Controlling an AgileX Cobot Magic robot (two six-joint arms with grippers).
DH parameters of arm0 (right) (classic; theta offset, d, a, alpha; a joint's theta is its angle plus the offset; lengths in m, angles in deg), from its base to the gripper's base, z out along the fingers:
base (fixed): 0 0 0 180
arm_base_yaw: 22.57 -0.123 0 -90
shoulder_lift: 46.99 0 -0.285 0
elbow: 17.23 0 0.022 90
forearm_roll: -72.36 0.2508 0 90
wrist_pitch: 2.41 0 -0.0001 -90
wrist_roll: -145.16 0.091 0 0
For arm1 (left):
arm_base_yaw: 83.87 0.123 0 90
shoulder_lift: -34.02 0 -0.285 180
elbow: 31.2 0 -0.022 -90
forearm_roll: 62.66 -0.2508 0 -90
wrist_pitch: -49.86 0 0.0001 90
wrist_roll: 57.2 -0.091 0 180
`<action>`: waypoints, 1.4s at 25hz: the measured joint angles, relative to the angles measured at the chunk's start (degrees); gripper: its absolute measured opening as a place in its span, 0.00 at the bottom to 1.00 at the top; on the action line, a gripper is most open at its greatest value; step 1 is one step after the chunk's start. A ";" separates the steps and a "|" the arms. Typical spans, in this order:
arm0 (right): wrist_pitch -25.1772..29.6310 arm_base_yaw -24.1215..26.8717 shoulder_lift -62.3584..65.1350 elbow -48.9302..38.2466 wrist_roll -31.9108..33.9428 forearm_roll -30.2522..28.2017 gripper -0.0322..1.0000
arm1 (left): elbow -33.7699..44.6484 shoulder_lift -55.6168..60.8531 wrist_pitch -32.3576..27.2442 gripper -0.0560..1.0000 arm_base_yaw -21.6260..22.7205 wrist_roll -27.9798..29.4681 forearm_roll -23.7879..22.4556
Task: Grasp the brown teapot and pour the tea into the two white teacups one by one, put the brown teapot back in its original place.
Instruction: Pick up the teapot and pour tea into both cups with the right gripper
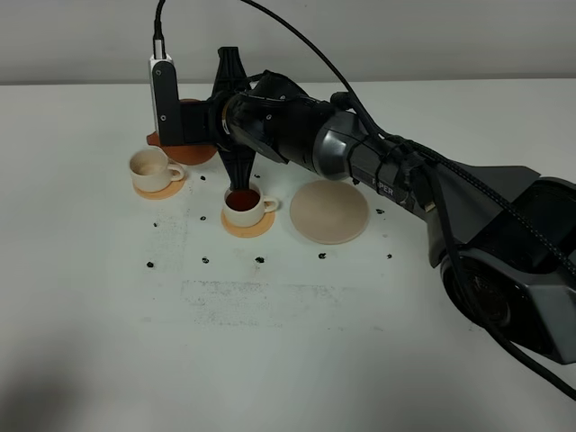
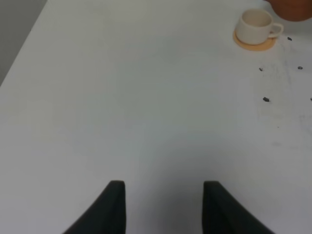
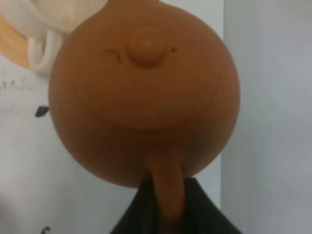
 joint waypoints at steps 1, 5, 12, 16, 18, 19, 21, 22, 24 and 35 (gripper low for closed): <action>0.00 0.00 0.00 0.00 0.00 -0.27 0.14 | 0.00 0.00 0.00 0.43 0.00 0.00 0.00; -0.31 0.00 0.00 0.00 -1.49 -2.52 0.14 | 0.00 0.00 0.00 0.43 0.00 -0.02 0.00; -0.42 -0.13 0.00 0.00 -4.29 -3.10 0.14 | 0.00 0.00 0.00 0.43 0.00 -0.02 0.00; -0.42 -0.49 0.00 0.00 -4.53 -4.13 0.14 | 0.00 0.00 0.00 0.43 0.00 -0.02 0.00; -0.42 -0.49 0.00 0.00 -5.03 -4.38 0.14 | 0.00 0.00 0.00 0.43 0.00 -0.02 0.00; -0.42 -0.54 0.00 0.00 -5.48 -4.52 0.14 | 0.00 0.00 0.00 0.43 0.00 -0.02 0.00; -0.42 -0.54 0.00 0.00 -6.26 -5.03 0.14 | 0.00 0.00 0.00 0.43 0.00 -0.02 0.00; -0.42 -0.60 0.00 0.00 -6.80 -5.22 0.14 | 0.00 0.00 0.00 0.43 0.00 -0.02 0.00; -0.47 -0.71 0.00 0.00 -7.37 -5.39 0.14 | 0.00 0.00 0.00 0.43 0.00 -0.02 0.00; -1.07 -0.82 0.00 0.00 -8.73 -8.26 0.14 | 0.00 0.00 0.00 0.43 0.00 -0.02 0.00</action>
